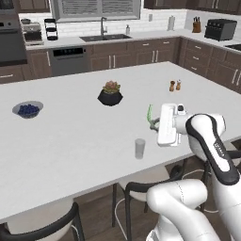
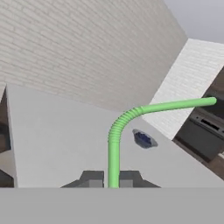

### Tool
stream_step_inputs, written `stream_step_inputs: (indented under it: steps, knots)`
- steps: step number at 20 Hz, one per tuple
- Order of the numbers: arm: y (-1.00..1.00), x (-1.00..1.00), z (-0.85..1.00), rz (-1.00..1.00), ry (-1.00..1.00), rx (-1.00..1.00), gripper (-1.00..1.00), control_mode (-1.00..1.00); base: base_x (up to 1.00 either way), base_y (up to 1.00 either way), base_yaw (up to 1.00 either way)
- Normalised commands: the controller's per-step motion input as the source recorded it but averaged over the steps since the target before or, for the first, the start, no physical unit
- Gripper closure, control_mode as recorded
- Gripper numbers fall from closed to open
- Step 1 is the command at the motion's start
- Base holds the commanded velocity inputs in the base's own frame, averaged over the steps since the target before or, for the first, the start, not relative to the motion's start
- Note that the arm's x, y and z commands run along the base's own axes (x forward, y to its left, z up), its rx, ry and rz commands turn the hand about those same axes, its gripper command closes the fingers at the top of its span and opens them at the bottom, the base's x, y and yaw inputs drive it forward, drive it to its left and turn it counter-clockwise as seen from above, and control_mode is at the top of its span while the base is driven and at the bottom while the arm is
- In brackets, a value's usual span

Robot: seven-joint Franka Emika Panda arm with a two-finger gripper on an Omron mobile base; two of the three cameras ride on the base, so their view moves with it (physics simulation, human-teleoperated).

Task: Take a straw from the drawer in front and place it inside the glass cup on the dining counter.

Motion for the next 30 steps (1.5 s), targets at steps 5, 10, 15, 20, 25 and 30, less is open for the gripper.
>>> stream_step_inputs:
  steps: [5,10,15,20,25,30]
  knots:
    - [-0.28,0.01,0.01,0.1,0.12,0.19,1.0,-1.0,0.0,0.0,0.0]
    - [-0.26,0.07,0.12,0.08,0.16,0.23,1.0,-1.0,0.0,0.0,0.0]
    - [-0.08,0.27,0.18,0.01,0.16,0.15,1.0,-1.0,0.0,0.0,0.0]
    - [-0.03,0.16,-0.17,0.06,0.17,0.04,1.0,-1.0,0.0,0.0,0.0]
    - [-0.15,0.1,-0.2,0.08,0.04,0.08,1.0,-1.0,0.0,0.0,0.0]
    - [-0.05,0.18,0.0,0.07,0.07,0.13,1.0,-1.0,0.0,0.0,0.0]
